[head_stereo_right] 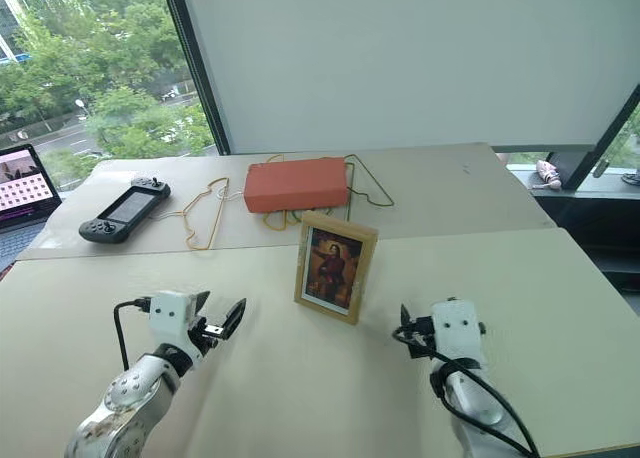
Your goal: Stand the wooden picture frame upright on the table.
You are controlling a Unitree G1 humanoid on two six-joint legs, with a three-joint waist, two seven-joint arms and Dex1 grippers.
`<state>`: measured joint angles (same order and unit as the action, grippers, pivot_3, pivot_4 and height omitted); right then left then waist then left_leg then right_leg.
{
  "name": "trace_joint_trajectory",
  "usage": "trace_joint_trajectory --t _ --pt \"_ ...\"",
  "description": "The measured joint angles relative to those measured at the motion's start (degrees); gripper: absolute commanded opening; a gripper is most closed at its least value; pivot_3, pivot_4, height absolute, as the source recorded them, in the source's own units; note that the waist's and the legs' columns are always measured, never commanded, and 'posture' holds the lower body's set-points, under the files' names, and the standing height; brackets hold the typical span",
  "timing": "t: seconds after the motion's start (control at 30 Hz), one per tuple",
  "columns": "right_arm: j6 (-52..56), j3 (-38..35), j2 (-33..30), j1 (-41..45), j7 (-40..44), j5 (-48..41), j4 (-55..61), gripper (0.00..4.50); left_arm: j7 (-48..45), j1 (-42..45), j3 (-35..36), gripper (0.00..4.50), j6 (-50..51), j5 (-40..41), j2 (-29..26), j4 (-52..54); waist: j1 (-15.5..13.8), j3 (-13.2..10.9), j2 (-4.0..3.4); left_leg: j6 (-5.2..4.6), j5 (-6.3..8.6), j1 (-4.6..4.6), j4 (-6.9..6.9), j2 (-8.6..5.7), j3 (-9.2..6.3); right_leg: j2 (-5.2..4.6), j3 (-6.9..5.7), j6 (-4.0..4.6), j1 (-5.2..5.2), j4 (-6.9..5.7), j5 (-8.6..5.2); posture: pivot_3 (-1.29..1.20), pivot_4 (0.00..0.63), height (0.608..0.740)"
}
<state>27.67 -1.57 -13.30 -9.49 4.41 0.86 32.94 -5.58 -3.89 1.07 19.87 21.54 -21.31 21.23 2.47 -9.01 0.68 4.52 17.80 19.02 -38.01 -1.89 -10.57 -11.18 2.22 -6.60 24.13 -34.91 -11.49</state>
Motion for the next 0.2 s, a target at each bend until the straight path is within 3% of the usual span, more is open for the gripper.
trace_joint_trajectory --t 0.2 --pt "-3.88 -1.70 0.49 0.90 0.41 -0.13 -4.97 4.47 -0.02 1.41 2.07 4.09 0.08 -1.47 1.97 -2.04 -0.05 0.00 0.00 -0.06 0.03 0.04 0.05 0.01 0.00 0.02 0.01 0.00 0.01 0.13 -0.01 0.00 0.150 0.740"
